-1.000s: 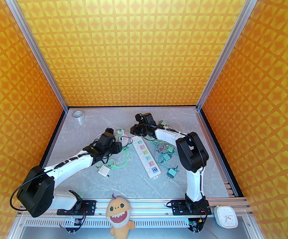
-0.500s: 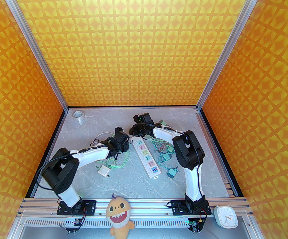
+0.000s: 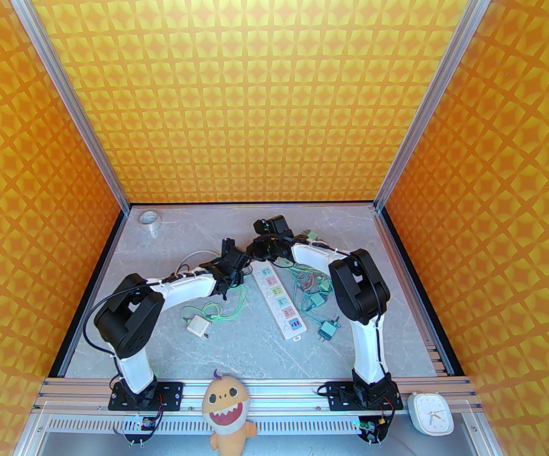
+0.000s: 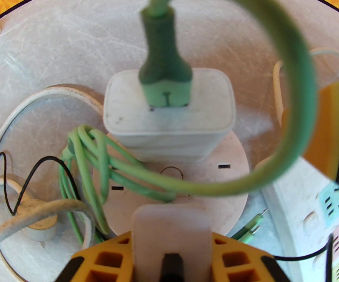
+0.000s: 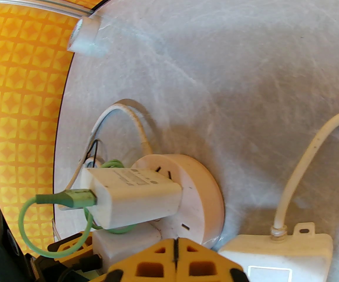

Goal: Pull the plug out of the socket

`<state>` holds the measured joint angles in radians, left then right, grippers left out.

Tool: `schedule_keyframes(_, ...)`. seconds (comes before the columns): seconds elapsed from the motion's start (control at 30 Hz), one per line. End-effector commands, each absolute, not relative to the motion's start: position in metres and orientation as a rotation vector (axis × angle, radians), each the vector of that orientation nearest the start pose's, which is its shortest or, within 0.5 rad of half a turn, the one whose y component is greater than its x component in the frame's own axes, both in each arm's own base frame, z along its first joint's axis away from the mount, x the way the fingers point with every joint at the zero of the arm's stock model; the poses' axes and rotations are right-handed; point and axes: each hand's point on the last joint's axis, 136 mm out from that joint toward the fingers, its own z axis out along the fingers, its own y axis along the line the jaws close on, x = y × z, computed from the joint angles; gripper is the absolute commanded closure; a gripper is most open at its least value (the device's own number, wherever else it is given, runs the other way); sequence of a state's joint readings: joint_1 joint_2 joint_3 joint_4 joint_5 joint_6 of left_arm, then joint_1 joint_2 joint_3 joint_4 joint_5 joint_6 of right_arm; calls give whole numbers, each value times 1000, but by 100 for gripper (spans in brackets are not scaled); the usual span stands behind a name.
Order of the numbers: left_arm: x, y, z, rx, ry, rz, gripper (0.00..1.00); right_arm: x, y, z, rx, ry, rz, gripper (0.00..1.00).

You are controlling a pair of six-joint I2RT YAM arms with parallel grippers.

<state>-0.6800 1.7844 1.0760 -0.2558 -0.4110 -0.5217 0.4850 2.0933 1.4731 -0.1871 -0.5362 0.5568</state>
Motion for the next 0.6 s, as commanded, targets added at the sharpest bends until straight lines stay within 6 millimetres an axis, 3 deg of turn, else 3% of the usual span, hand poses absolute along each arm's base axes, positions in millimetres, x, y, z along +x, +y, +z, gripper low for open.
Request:
schedule_keyframes(0.0,374,-206,78,126,2398,23,74,426,348,90,-227,2516,1187,100)
schedule_keyframes(0.03,379,-195,79,105,2395,25,74,422,352,87,-237,2525,1199,100)
schedule_keyframes(0.13,377,-193,79,126,2396,-27,74,412,362,82,-253,2546,1218,100)
schedule_keyframes(0.37,373,-206,70,226,2419,-122,75,393,381,66,-299,2592,1249,100)
schedule_keyframes(0.57,376,-224,68,301,2423,-229,74,394,375,61,-285,2617,1181,100)
